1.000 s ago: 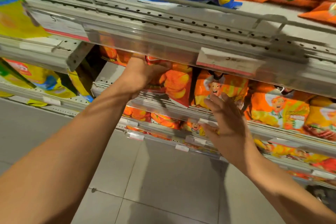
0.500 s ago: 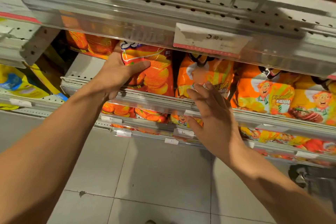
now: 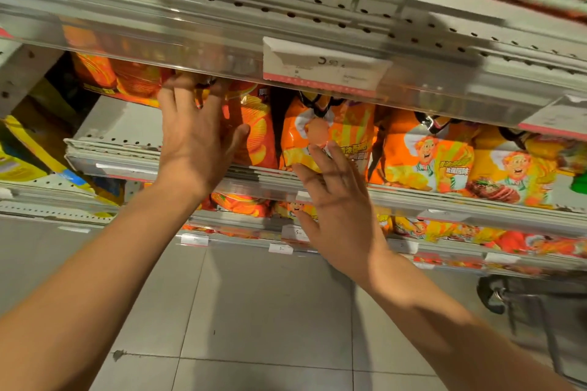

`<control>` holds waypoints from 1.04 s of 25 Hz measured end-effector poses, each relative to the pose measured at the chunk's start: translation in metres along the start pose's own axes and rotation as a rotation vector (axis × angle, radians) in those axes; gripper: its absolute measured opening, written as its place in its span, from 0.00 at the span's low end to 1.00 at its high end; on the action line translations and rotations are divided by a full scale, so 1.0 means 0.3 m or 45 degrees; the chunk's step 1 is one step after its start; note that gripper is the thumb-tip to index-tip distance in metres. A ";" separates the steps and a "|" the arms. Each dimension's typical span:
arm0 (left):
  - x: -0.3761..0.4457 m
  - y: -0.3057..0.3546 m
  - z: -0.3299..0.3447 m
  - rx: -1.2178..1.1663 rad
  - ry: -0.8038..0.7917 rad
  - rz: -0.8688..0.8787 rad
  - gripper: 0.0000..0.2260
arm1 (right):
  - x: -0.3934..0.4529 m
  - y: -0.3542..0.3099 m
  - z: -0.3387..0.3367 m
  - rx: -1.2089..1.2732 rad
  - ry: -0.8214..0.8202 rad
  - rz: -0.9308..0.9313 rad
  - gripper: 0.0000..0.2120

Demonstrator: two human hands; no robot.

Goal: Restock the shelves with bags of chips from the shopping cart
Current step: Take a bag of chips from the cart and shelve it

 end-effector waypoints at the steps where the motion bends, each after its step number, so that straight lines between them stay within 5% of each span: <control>1: 0.004 0.016 0.017 0.039 -0.057 0.017 0.27 | -0.004 -0.003 0.006 -0.001 0.016 -0.006 0.29; 8: -0.026 0.074 0.008 0.038 -0.179 0.106 0.34 | -0.013 0.006 -0.010 0.155 -0.020 -0.021 0.31; 15: -0.350 0.410 -0.062 -0.236 -0.245 0.169 0.37 | -0.261 0.191 -0.159 0.284 -0.002 -0.051 0.36; 20: -0.579 0.804 -0.162 -0.384 -0.408 0.196 0.32 | -0.597 0.484 -0.374 0.489 -0.019 0.107 0.32; 26: -0.725 1.502 -0.368 -0.609 -0.620 0.171 0.28 | -1.224 1.014 -0.857 0.805 -0.006 0.635 0.28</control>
Point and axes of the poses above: each hand's wrist, its own x-axis towards the middle knuckle, its own z-axis out of the palm, y = z × x, the point moved 8 cm from there along x, towards the middle knuckle, and after that the axes turned 9 degrees about x, right-handed, at the moved point
